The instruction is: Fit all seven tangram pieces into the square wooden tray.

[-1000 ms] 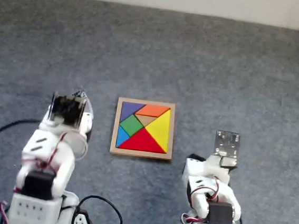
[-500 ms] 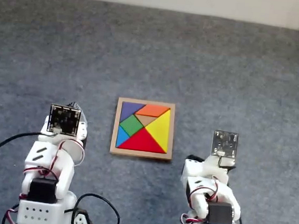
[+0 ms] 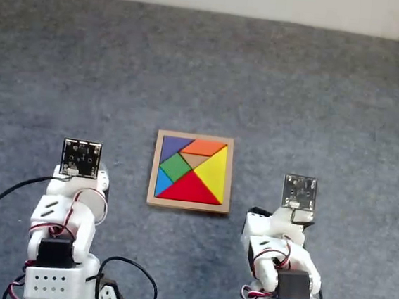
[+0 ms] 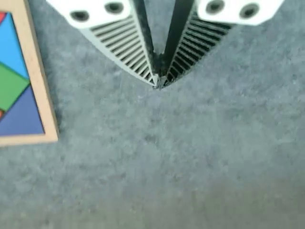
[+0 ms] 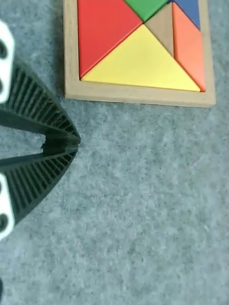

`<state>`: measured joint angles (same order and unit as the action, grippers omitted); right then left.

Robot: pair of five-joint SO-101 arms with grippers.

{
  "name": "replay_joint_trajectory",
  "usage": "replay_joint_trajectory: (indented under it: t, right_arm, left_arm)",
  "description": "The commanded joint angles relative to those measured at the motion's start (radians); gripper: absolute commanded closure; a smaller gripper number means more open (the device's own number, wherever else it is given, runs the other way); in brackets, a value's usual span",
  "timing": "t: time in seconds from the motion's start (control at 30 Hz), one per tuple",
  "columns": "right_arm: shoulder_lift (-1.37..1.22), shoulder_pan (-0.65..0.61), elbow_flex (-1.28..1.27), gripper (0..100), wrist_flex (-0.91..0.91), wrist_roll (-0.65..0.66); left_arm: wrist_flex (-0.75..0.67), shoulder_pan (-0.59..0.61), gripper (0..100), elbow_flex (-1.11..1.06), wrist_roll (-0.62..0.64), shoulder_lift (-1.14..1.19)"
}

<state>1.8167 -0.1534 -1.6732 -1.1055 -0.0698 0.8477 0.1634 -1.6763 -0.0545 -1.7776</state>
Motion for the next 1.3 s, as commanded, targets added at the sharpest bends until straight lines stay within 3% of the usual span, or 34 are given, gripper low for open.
replay_joint_trajectory:
  t: [0.0,0.17,0.53,1.27]
  right_arm:
    - [-0.004,-0.008,-0.117,99.3,-0.004,0.005]
    - [-0.004,-0.008,-0.117,99.3,-0.004,0.005]
    - [-0.004,-0.008,-0.117,99.3,-0.004,0.005]
    - [-0.004,-0.008,-0.117,99.3,-0.004,0.005]
  left_arm:
    - [0.043,0.005,99,-0.021,0.006,-0.008]
    - [0.104,0.005,99,-0.021,0.006,-0.005]
    - [0.411,0.012,99,-0.021,0.006,-0.010]
    - [0.451,0.012,99,-0.021,0.008,-0.010]
